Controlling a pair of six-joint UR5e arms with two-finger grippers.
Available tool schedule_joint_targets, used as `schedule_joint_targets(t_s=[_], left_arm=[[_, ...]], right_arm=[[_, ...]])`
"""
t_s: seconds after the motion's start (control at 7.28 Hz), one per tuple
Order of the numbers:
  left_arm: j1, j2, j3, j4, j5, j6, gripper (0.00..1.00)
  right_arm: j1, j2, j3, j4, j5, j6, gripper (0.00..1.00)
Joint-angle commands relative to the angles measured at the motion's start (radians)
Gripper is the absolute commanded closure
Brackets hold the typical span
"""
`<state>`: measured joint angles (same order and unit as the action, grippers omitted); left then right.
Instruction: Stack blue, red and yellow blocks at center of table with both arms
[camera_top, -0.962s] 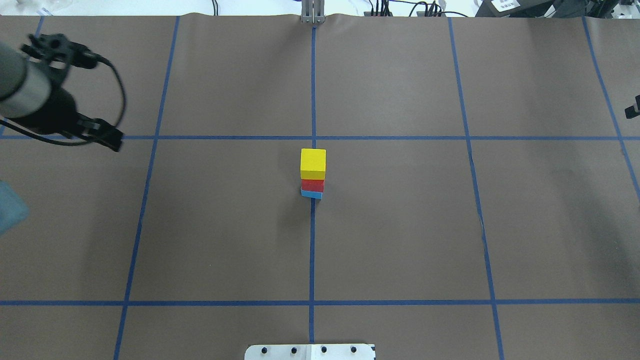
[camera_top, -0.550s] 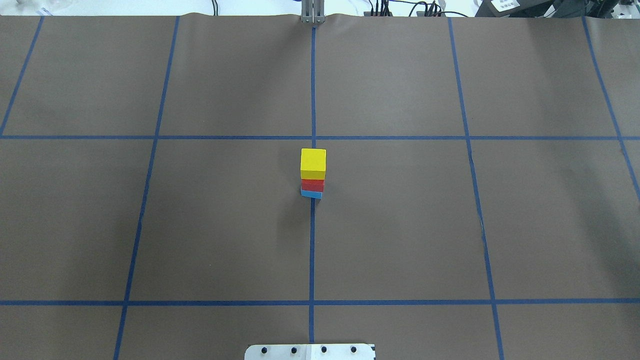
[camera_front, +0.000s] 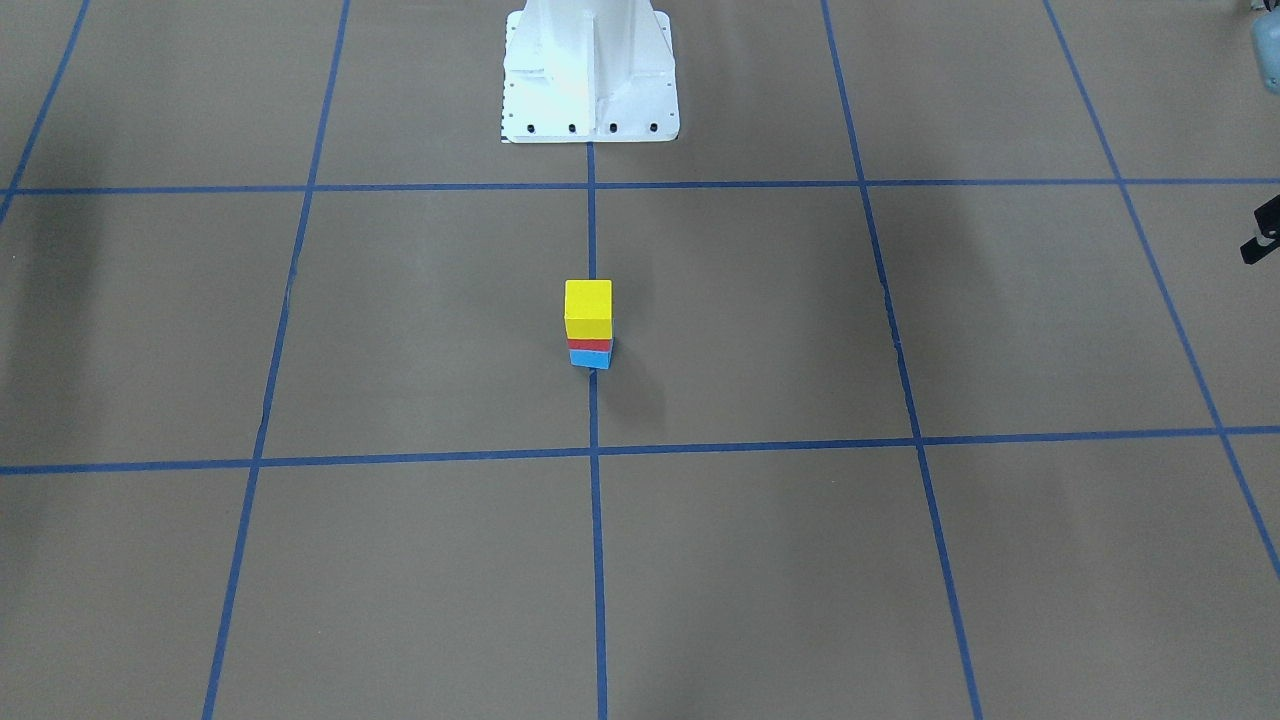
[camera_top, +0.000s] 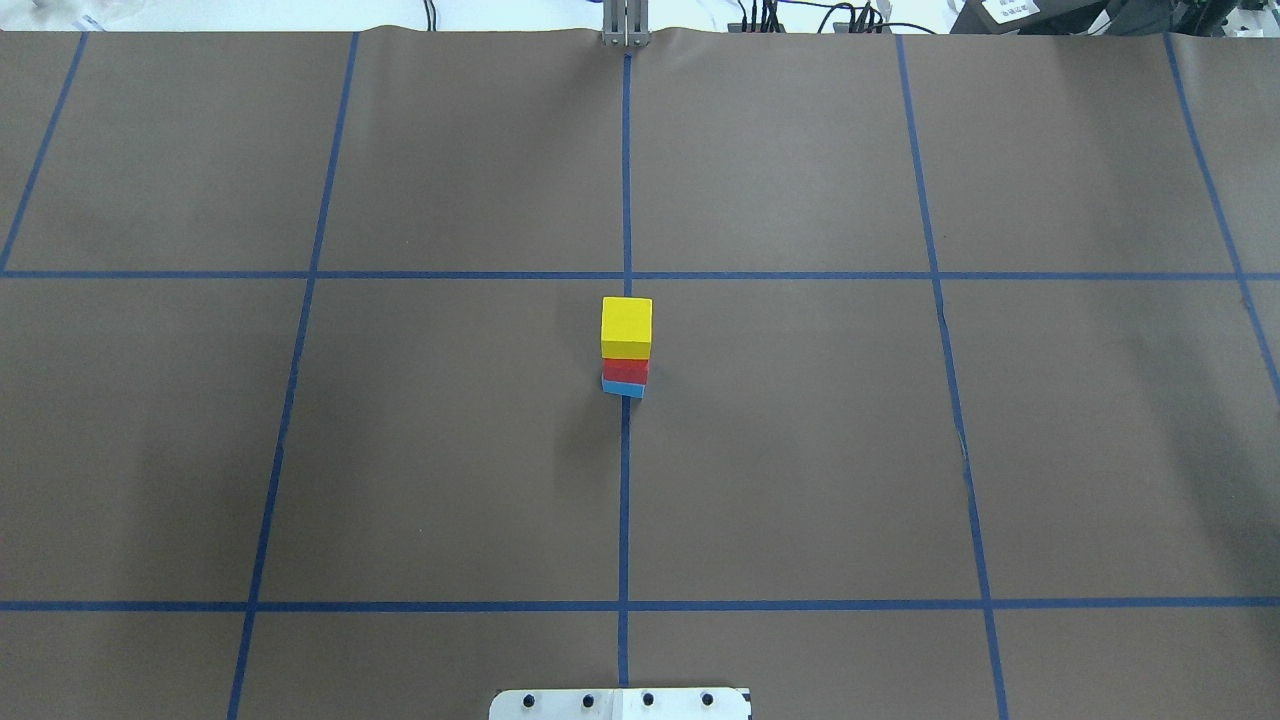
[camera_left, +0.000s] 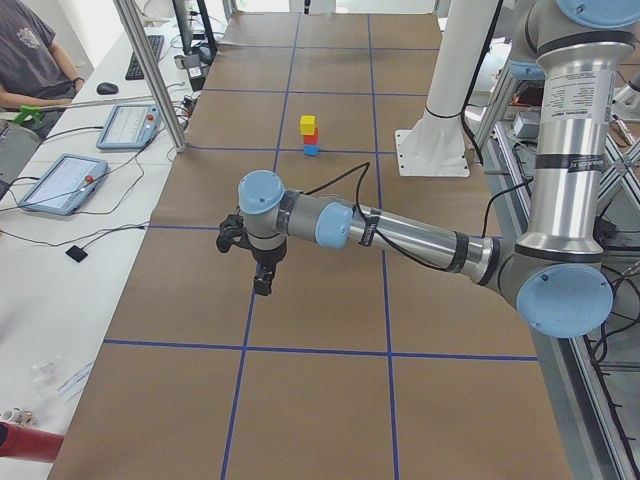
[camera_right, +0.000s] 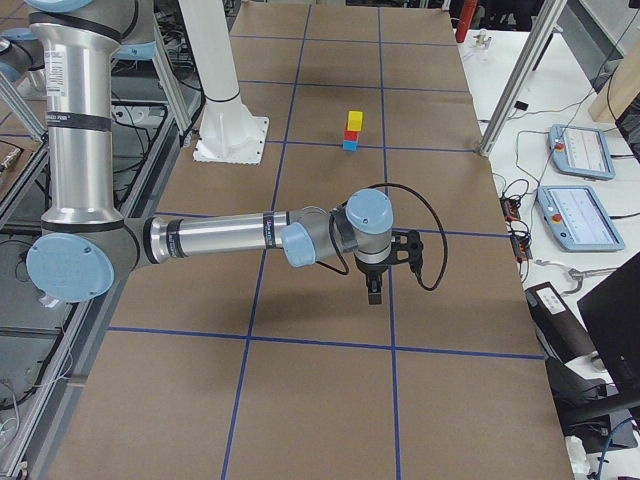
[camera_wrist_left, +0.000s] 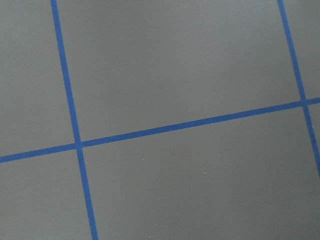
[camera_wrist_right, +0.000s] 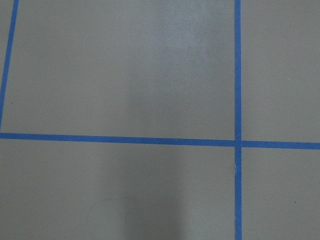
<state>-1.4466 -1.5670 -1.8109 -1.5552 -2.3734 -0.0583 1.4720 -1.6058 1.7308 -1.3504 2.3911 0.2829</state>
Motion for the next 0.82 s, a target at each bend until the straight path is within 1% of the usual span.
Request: schedule_joint_targets(t_s=[0.0, 0.14, 0.27, 0.55, 0.69], left_arm=[[-0.004, 0.045, -0.008, 0.000, 0.099, 0.005, 0.01], [-0.006, 0.048, -0.010, 0.000, 0.114, 0.006, 0.01], [-0.006, 0.050, -0.008, 0.000, 0.106, 0.008, 0.01], [-0.027, 0.062, -0.005, 0.009, 0.106, 0.107, 0.01], [-0.028, 0.067, -0.005, 0.011, 0.102, 0.097, 0.01]], right_arm=[[-0.015, 0.009, 0.003, -0.001, -0.013, -0.002, 0.01], [-0.016, 0.010, 0.006, -0.001, -0.013, -0.002, 0.01], [-0.018, 0.010, 0.006, 0.000, -0.015, -0.002, 0.01], [-0.022, 0.009, 0.006, -0.001, -0.017, -0.002, 0.01], [-0.032, 0.007, 0.006, -0.001, -0.015, -0.004, 0.01]])
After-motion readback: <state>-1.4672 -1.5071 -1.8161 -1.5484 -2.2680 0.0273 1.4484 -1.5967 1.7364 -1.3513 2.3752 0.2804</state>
